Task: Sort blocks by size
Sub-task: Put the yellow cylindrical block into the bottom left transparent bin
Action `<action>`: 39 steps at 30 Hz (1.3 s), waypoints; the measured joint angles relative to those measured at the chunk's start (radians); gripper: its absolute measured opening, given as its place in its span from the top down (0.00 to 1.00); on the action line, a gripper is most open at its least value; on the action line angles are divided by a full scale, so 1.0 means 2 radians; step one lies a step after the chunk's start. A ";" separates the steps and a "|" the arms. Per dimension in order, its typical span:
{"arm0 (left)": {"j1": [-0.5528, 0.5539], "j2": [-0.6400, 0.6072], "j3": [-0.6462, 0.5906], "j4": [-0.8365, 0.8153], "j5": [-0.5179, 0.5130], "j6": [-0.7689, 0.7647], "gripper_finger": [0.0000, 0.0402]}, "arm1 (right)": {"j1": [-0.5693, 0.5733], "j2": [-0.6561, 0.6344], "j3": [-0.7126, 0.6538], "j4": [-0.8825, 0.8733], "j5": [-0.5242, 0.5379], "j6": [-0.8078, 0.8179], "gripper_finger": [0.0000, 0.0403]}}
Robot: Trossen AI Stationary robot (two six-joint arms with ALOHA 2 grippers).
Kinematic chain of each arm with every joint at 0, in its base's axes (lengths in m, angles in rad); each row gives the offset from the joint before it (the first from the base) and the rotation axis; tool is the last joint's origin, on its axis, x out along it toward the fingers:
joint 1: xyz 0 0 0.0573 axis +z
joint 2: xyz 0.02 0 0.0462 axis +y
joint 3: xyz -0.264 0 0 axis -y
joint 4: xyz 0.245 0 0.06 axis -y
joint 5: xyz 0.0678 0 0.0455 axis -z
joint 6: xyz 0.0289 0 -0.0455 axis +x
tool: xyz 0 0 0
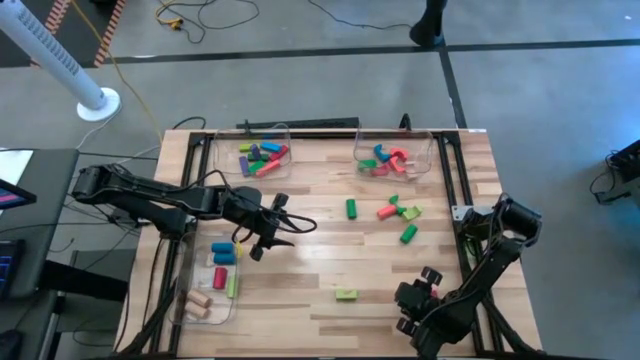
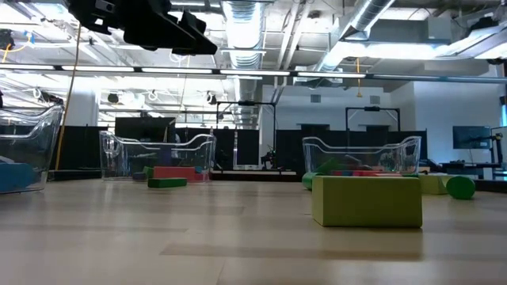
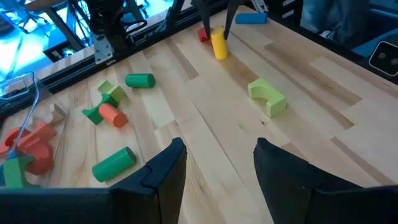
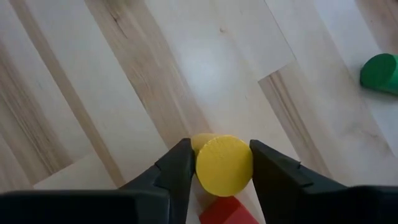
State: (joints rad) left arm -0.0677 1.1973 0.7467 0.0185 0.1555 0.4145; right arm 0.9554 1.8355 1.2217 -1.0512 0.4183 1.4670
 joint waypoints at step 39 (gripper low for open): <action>-0.001 0.195 0.006 0.314 0.173 -0.066 0.55 | -0.073 -0.027 0.105 -0.003 0.152 -0.247 0.59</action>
State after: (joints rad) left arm -0.0689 1.5877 0.7588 0.6469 0.5005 0.2816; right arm 0.8103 1.7823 1.4308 -1.0574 0.7220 0.9724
